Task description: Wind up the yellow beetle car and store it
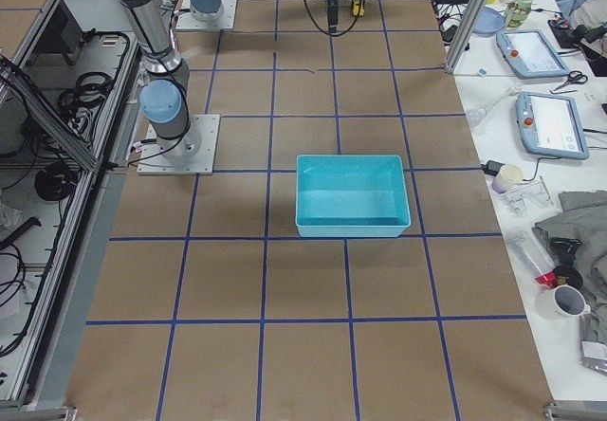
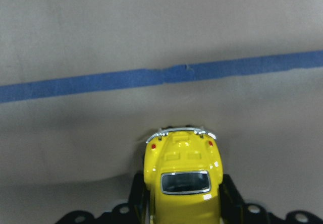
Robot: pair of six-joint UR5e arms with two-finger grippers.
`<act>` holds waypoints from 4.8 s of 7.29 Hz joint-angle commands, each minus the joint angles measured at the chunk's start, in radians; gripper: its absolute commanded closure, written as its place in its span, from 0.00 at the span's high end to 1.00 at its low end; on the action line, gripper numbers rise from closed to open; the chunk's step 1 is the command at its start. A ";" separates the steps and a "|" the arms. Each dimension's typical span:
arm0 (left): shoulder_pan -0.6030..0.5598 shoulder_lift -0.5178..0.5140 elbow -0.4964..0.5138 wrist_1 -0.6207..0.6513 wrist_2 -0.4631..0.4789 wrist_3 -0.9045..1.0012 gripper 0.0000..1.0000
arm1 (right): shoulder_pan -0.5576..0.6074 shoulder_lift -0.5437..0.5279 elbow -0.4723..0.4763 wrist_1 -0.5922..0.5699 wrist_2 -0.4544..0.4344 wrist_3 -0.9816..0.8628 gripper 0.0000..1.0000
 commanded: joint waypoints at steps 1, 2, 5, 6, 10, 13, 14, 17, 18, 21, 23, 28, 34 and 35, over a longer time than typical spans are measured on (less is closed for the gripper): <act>0.001 0.025 0.014 0.001 -0.005 0.003 1.00 | 0.003 -0.003 0.012 -0.001 0.000 0.002 1.00; -0.004 0.049 0.018 0.001 -0.007 0.003 1.00 | 0.003 -0.003 0.012 -0.002 -0.002 0.002 1.00; -0.013 0.154 0.125 -0.156 -0.005 0.136 1.00 | 0.001 -0.003 0.012 -0.002 0.000 0.002 1.00; -0.017 0.184 0.156 -0.221 -0.004 0.238 1.00 | 0.001 -0.002 0.012 -0.002 0.000 0.002 1.00; -0.140 0.298 0.260 -0.504 0.076 0.759 1.00 | 0.001 0.000 0.012 -0.002 0.000 0.000 1.00; -0.300 0.381 0.279 -0.620 0.075 0.895 1.00 | 0.000 0.000 0.012 0.000 -0.002 -0.003 1.00; -0.289 0.389 0.270 -0.637 0.035 1.018 1.00 | -0.001 0.000 0.012 0.000 -0.002 -0.004 1.00; -0.294 0.454 0.236 -0.692 0.058 1.223 1.00 | -0.002 0.003 0.013 0.003 0.000 -0.073 1.00; -0.297 0.486 0.220 -0.722 0.062 1.253 1.00 | -0.005 0.012 0.013 0.003 0.000 -0.085 1.00; -0.297 0.578 0.094 -0.732 0.084 1.250 1.00 | -0.005 0.064 0.004 -0.001 -0.002 -0.406 1.00; -0.298 0.626 -0.001 -0.625 0.084 1.255 1.00 | -0.005 0.122 0.009 -0.024 -0.006 -0.710 1.00; -0.294 0.634 -0.015 -0.611 0.087 1.253 1.00 | 0.030 0.349 0.061 -0.294 -0.020 -1.067 1.00; -0.294 0.634 -0.018 -0.612 0.087 1.253 1.00 | 0.041 0.580 0.047 -0.542 -0.003 -1.419 1.00; -0.294 0.634 -0.018 -0.612 0.087 1.253 1.00 | 0.044 0.589 0.040 -0.540 -0.003 -1.418 1.00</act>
